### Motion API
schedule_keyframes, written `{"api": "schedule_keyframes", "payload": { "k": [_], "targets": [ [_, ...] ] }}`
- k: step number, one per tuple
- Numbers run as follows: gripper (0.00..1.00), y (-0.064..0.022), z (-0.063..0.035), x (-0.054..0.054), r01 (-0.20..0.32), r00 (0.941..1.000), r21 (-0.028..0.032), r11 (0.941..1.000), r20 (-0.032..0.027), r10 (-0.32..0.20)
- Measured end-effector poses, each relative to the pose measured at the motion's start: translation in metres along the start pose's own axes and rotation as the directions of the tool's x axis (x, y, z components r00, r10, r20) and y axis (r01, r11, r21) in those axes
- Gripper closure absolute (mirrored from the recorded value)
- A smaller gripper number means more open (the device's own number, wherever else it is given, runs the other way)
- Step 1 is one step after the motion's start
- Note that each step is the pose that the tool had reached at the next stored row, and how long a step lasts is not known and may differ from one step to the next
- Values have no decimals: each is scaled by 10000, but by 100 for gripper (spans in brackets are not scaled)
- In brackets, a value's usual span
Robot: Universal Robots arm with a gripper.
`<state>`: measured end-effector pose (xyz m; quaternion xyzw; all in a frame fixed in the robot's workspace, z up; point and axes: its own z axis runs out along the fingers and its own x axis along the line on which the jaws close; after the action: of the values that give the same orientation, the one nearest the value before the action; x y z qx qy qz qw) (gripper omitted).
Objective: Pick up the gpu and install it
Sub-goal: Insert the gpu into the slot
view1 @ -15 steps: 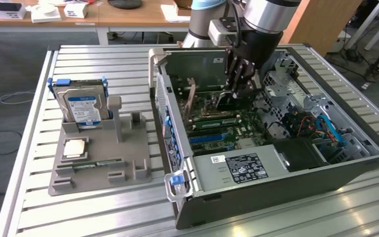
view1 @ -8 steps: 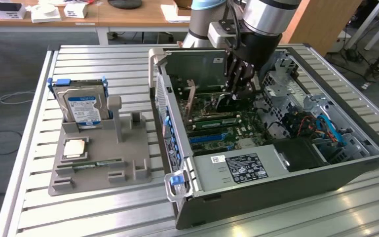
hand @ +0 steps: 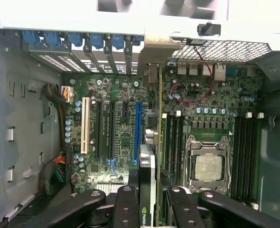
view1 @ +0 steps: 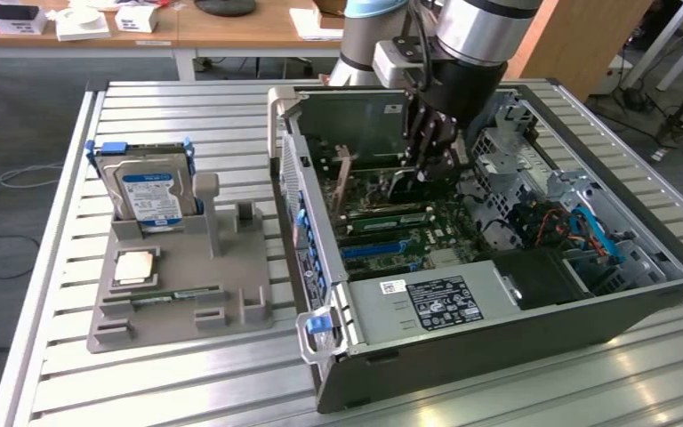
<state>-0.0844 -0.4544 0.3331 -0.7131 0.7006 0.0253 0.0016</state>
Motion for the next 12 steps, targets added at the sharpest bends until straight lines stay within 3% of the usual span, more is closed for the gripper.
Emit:
{"api": "schedule_keyframes", "payload": {
  "k": [12],
  "targets": [
    [73, 40, 25, 58, 3, 10000, 0, 10000, 0, -3]
  ]
}}
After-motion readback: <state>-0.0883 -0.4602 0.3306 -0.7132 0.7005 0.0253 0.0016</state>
